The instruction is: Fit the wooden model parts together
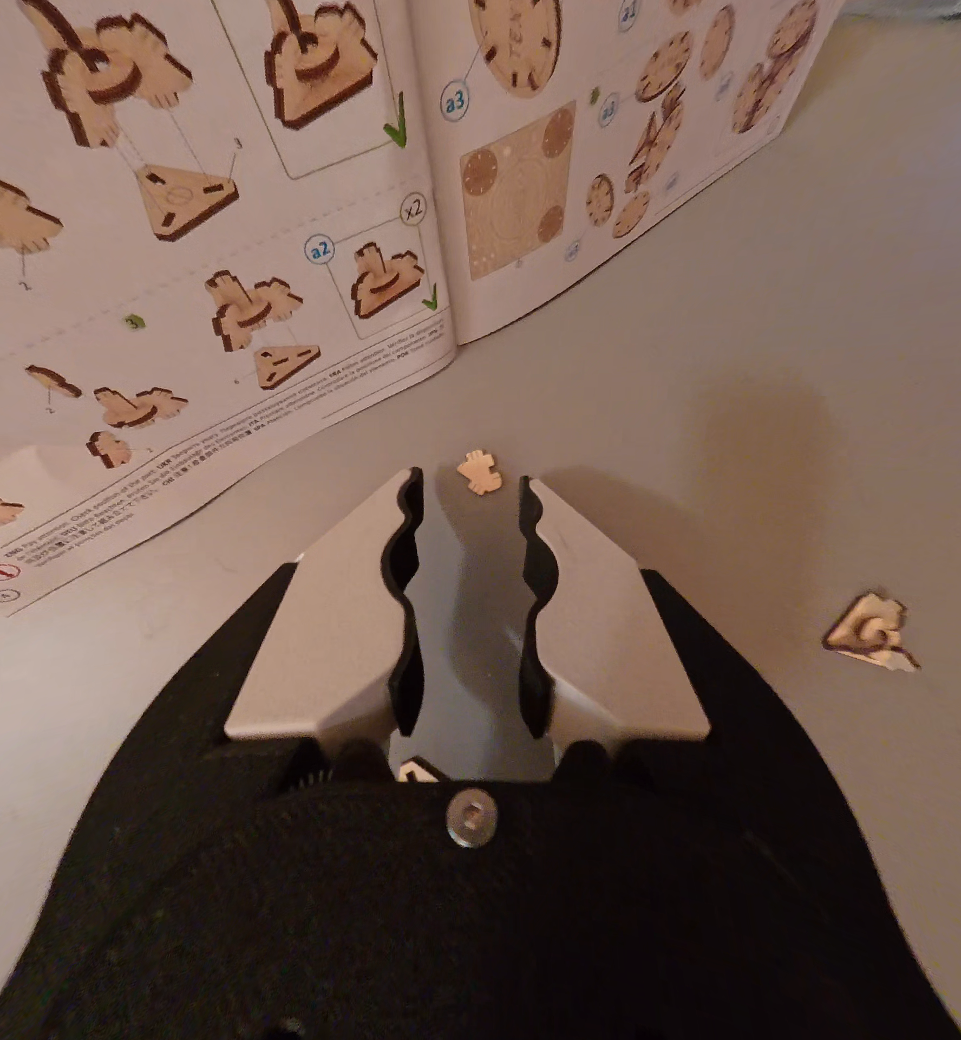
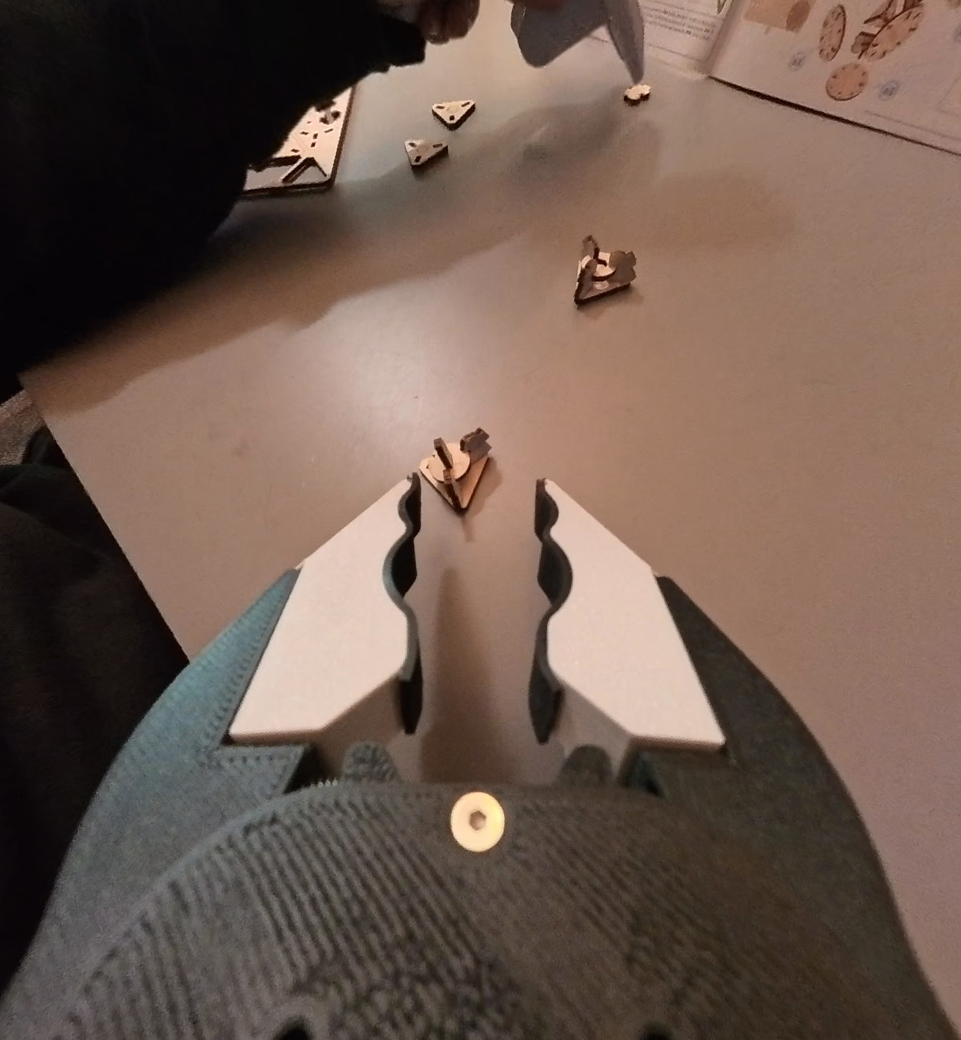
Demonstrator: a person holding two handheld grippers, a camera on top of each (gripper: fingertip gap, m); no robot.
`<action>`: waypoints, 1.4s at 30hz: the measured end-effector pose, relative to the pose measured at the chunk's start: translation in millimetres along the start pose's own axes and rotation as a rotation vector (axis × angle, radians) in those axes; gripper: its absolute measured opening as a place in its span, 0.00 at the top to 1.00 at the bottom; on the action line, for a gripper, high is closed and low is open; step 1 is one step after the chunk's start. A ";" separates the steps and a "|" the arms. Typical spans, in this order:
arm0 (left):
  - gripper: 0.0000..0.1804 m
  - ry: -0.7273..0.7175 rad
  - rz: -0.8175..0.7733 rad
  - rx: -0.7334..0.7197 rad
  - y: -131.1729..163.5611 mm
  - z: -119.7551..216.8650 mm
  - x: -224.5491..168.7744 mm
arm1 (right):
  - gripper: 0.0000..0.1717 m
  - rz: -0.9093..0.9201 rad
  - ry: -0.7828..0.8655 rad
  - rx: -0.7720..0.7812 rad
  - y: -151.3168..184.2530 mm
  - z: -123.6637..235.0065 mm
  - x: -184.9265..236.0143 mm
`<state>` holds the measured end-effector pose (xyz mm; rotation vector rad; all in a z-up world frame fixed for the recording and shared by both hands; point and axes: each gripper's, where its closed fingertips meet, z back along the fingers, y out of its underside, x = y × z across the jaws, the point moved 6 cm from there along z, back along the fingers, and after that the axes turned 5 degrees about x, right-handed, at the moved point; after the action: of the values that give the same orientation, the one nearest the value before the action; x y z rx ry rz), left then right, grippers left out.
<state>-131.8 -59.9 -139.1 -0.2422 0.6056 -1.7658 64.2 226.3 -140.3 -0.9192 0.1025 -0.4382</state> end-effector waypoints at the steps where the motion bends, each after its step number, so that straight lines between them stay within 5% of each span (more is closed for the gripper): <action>1: 0.83 -0.016 -0.008 0.018 1.4 -3.5 1.6 | 0.77 0.002 0.002 0.003 0.0 -0.3 0.0; 7: 0.79 -0.045 -0.085 0.006 0.1 -13.6 2.9 | 0.77 0.012 0.016 0.026 1.2 -2.9 0.4; 9: 0.92 -0.003 -0.104 0.021 1.4 -12.7 -2.1 | 0.77 0.018 0.022 0.031 1.5 -3.5 0.7; 13: 0.92 0.062 -0.101 -0.001 6.6 0.2 -11.9 | 0.77 0.030 0.035 0.029 1.3 -3.3 1.3; 19: 0.92 0.564 -0.026 -0.093 35.9 55.6 -86.5 | 0.78 0.129 0.115 -0.219 -13.5 20.1 5.5; 25: 0.92 0.983 -0.083 0.077 92.2 88.2 -180.8 | 0.80 0.429 0.203 -0.382 -22.9 28.1 38.5; 31: 0.91 1.262 -0.090 0.229 128.4 92.9 -233.5 | 0.83 0.389 0.012 -0.409 -24.2 24.7 56.4; 35: 0.95 1.315 -0.074 0.237 132.1 93.3 -237.7 | 0.98 0.311 -0.106 -0.454 -26.0 32.3 55.6; 42: 0.87 1.352 -0.046 0.068 126.5 99.1 -231.2 | 1.00 0.098 -0.291 -0.446 -25.7 35.2 44.1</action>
<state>86.2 110.4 -86.6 1.0879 1.4587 -1.8109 105.4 221.2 -94.3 -1.4013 -0.0230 -0.1867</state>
